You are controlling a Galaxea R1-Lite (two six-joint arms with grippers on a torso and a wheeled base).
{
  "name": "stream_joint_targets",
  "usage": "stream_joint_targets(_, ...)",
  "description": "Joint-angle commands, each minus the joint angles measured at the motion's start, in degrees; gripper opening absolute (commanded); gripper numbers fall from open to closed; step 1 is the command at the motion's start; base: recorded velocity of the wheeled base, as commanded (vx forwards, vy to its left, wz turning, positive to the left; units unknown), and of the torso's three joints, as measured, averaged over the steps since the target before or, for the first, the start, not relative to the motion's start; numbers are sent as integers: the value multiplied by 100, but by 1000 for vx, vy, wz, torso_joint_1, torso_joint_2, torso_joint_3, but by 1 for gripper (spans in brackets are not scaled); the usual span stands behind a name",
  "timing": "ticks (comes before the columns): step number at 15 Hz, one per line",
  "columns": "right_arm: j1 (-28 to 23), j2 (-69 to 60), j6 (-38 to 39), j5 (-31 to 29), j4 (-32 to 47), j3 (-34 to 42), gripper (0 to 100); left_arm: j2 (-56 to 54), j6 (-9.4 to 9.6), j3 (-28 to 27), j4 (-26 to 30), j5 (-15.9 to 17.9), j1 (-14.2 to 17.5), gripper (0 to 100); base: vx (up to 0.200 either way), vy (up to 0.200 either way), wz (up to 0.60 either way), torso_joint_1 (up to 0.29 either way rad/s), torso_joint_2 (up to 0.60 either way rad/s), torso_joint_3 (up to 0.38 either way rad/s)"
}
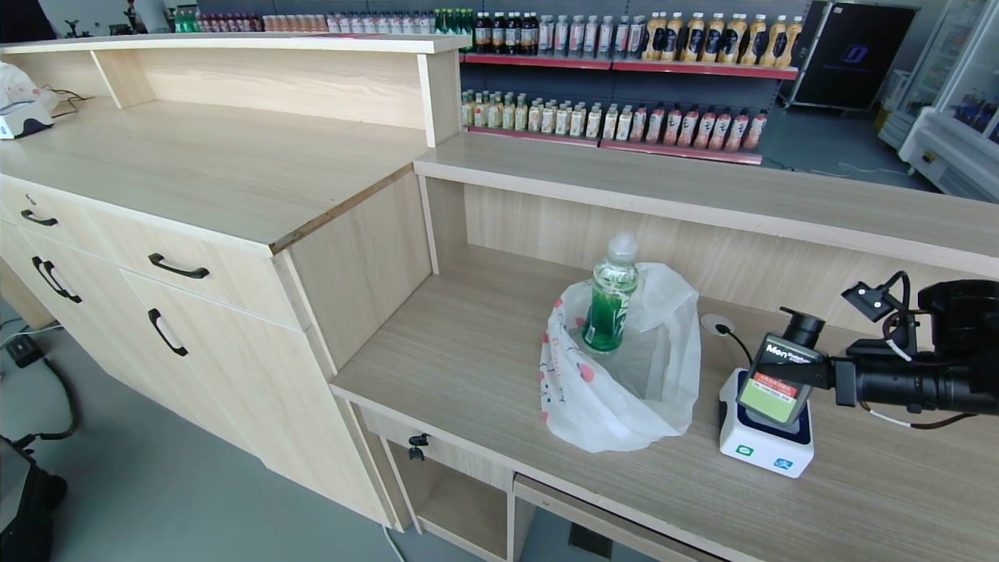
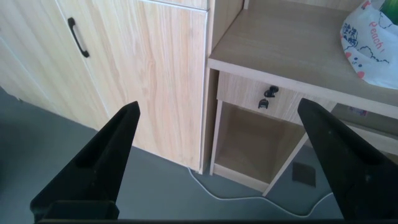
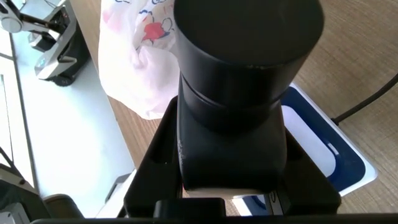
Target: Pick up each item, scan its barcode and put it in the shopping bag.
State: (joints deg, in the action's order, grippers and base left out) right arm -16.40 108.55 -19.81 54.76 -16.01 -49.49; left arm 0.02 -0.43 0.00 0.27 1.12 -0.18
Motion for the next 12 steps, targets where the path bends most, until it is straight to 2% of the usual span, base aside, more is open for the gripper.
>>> stream_joint_targets(1,-4,35,-49,0,1,1,0,6,-1,0,0,2,1,100,0,0,0,0,0,0)
stream_joint_targets(12,137,334,-76,17,-8,-263,0,6,-1,0,0,2,1,100,0,0,0,0,0,0)
